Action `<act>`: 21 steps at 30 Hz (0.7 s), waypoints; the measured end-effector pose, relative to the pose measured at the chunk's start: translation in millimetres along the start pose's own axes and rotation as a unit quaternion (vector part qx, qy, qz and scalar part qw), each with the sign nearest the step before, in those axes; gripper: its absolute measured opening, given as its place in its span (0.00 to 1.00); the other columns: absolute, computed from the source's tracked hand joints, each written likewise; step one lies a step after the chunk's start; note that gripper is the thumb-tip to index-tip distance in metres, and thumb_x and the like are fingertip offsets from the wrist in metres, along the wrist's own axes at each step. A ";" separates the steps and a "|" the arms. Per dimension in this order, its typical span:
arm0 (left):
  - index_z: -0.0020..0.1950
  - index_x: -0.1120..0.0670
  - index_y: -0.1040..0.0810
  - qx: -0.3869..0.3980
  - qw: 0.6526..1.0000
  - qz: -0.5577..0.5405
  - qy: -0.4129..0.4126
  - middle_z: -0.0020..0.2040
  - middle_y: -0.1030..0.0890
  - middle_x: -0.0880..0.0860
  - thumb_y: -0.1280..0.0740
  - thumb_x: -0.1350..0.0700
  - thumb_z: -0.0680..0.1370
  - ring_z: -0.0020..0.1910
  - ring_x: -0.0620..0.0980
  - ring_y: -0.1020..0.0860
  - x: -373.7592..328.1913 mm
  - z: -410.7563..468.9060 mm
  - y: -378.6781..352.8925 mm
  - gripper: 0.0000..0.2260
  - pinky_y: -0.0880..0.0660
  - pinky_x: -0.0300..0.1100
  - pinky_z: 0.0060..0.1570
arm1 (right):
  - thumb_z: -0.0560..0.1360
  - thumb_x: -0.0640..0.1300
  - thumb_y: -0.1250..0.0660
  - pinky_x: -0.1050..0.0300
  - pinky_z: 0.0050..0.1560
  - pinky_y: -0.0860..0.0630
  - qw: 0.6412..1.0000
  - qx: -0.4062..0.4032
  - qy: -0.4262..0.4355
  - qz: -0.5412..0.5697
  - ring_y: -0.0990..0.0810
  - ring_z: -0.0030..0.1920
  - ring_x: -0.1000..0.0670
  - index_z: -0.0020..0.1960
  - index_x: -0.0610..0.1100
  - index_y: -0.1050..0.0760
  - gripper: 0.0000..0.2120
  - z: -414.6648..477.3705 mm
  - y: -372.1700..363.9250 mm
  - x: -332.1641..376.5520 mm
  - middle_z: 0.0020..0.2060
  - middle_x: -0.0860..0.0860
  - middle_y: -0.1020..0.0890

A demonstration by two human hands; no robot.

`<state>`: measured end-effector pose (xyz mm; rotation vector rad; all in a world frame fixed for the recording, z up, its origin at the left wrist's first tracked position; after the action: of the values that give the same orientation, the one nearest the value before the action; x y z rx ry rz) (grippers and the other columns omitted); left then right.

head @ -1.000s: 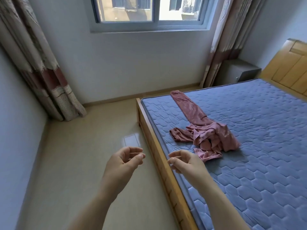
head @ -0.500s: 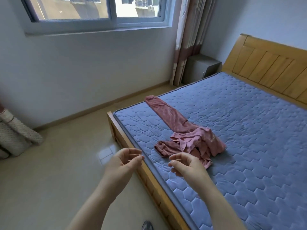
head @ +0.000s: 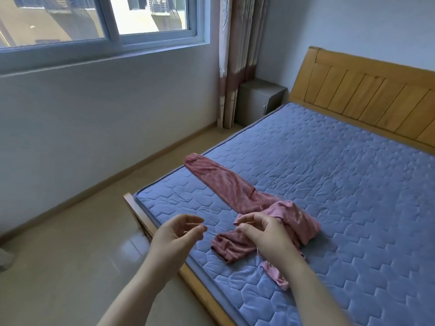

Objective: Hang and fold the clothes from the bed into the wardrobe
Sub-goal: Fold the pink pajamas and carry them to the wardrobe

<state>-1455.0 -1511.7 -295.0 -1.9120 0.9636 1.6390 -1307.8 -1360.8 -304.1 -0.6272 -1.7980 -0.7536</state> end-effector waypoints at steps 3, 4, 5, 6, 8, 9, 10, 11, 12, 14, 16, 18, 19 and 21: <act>0.48 0.50 0.17 0.034 0.999 0.007 0.006 0.46 0.15 0.52 0.27 0.51 0.72 0.45 0.51 0.16 -3.6 42.6 13.8 0.07 0.23 0.43 0.46 | 0.76 0.36 0.32 0.51 0.47 0.21 0.999 -0.032 -0.023 0.023 0.18 0.42 0.48 0.49 0.40 0.21 0.04 29.0 -13.0 1.9 0.45 0.40 0.15; 0.49 0.50 0.18 0.045 0.999 0.012 0.006 0.46 0.15 0.52 0.27 0.50 0.71 0.45 0.50 0.16 -4.9 57.5 19.2 0.09 0.23 0.43 0.46 | 0.76 0.35 0.32 0.55 0.44 0.21 0.998 -0.043 -0.027 0.028 0.19 0.40 0.50 0.49 0.39 0.21 0.04 39.0 -18.3 3.4 0.45 0.40 0.15; 0.49 0.51 0.18 0.056 0.998 0.014 0.004 0.46 0.15 0.52 0.27 0.51 0.72 0.45 0.50 0.16 -5.8 72.8 25.5 0.08 0.23 0.43 0.46 | 0.76 0.36 0.32 0.59 0.40 0.22 0.998 -0.052 -0.028 0.025 0.20 0.39 0.51 0.49 0.40 0.20 0.04 48.7 -24.2 5.5 0.45 0.41 0.15; 0.49 0.51 0.18 0.067 0.998 0.013 0.003 0.46 0.15 0.53 0.27 0.54 0.74 0.45 0.51 0.16 -7.0 88.3 32.1 0.05 0.24 0.43 0.46 | 0.76 0.36 0.32 0.62 0.39 0.23 0.998 -0.062 -0.026 0.019 0.20 0.38 0.53 0.49 0.40 0.20 0.04 58.7 -31.0 8.2 0.44 0.41 0.15; 0.49 0.51 0.18 0.091 0.996 0.020 -0.003 0.46 0.15 0.53 0.29 0.58 0.76 0.45 0.50 0.16 -10.4 118.3 47.3 0.04 0.24 0.43 0.47 | 0.76 0.36 0.32 0.59 0.41 0.23 0.996 -0.085 -0.022 0.014 0.20 0.38 0.52 0.48 0.41 0.20 0.03 76.7 -45.1 14.5 0.43 0.42 0.15; 0.49 0.51 0.18 0.102 0.994 0.027 -0.004 0.46 0.15 0.52 0.30 0.59 0.76 0.45 0.49 0.16 -13.0 133.0 55.4 0.04 0.24 0.43 0.47 | 0.75 0.36 0.32 0.57 0.44 0.22 0.995 -0.098 -0.023 0.016 0.20 0.38 0.51 0.48 0.41 0.20 0.03 84.3 -52.4 18.4 0.42 0.42 0.15; 0.49 0.51 0.18 0.111 0.993 0.032 -0.003 0.46 0.15 0.52 0.30 0.59 0.76 0.45 0.49 0.16 -15.8 146.4 63.0 0.04 0.24 0.44 0.47 | 0.75 0.36 0.32 0.57 0.45 0.22 0.993 -0.110 -0.025 0.018 0.20 0.39 0.51 0.47 0.41 0.20 0.03 90.5 -60.2 22.3 0.41 0.43 0.15; 0.49 0.51 0.18 0.120 0.992 0.036 -0.002 0.46 0.15 0.52 0.30 0.59 0.76 0.45 0.49 0.16 -19.0 158.9 69.6 0.04 0.23 0.45 0.48 | 0.75 0.36 0.32 0.57 0.45 0.22 0.992 -0.120 -0.028 0.020 0.19 0.39 0.50 0.48 0.42 0.20 0.03 95.2 -67.7 26.0 0.41 0.44 0.15; 0.49 0.51 0.18 0.130 0.991 0.037 -0.001 0.46 0.15 0.52 0.30 0.59 0.77 0.45 0.49 0.16 -22.0 170.9 75.2 0.04 0.22 0.46 0.48 | 0.75 0.37 0.32 0.57 0.45 0.22 0.991 -0.129 -0.031 0.025 0.18 0.40 0.49 0.48 0.42 0.20 0.03 99.6 -75.2 29.2 0.41 0.45 0.15; 0.49 0.51 0.18 0.154 0.987 0.045 -0.003 0.45 0.14 0.51 0.31 0.59 0.77 0.45 0.49 0.16 -25.9 193.0 81.2 0.04 0.22 0.47 0.50 | 0.75 0.37 0.32 0.55 0.47 0.21 0.988 -0.146 -0.041 0.032 0.16 0.43 0.48 0.48 0.43 0.20 0.03 107.2 -87.4 32.5 0.42 0.45 0.14; 0.49 0.51 0.19 0.176 0.983 0.057 0.000 0.45 0.14 0.51 0.31 0.59 0.77 0.45 0.48 0.16 -26.6 211.3 80.6 0.04 0.21 0.47 0.51 | 0.75 0.37 0.31 0.58 0.45 0.21 0.984 -0.165 -0.058 0.028 0.17 0.40 0.51 0.48 0.43 0.20 0.03 112.4 -94.1 32.5 0.42 0.45 0.15; 0.49 0.52 0.19 0.198 0.978 0.062 0.008 0.45 0.14 0.51 0.31 0.59 0.76 0.45 0.49 0.16 -25.9 223.6 73.8 0.04 0.21 0.49 0.51 | 0.75 0.36 0.32 0.64 0.41 0.23 0.980 -0.182 -0.073 0.030 0.19 0.37 0.55 0.48 0.41 0.20 0.04 115.4 -94.5 29.1 0.42 0.44 0.15; 0.49 0.52 0.19 0.210 0.976 0.065 0.012 0.45 0.14 0.52 0.30 0.60 0.76 0.44 0.49 0.16 -25.1 228.7 68.8 0.04 0.22 0.50 0.50 | 0.75 0.35 0.32 0.65 0.39 0.24 0.977 -0.193 -0.080 0.033 0.19 0.36 0.56 0.48 0.40 0.20 0.04 116.7 -92.6 27.0 0.42 0.43 0.15; 0.49 0.53 0.18 0.232 0.969 0.077 0.016 0.44 0.14 0.52 0.30 0.61 0.76 0.44 0.50 0.17 -23.6 238.5 56.7 0.04 0.22 0.51 0.50 | 0.75 0.34 0.33 0.66 0.38 0.25 0.971 -0.217 -0.091 0.042 0.20 0.35 0.56 0.48 0.39 0.21 0.04 121.1 -85.4 23.1 0.42 0.42 0.15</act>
<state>-1657.3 -1372.5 -313.5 -1.5794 1.3983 1.3105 -1451.1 -1326.1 -331.0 -1.0839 -1.7670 -1.0729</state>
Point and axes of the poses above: each hand's wrist, its own z-axis towards the middle knuckle, its own y-axis out of the back of the hand, x = y × z, the point moved 2 cm from there along z, towards the middle knuckle
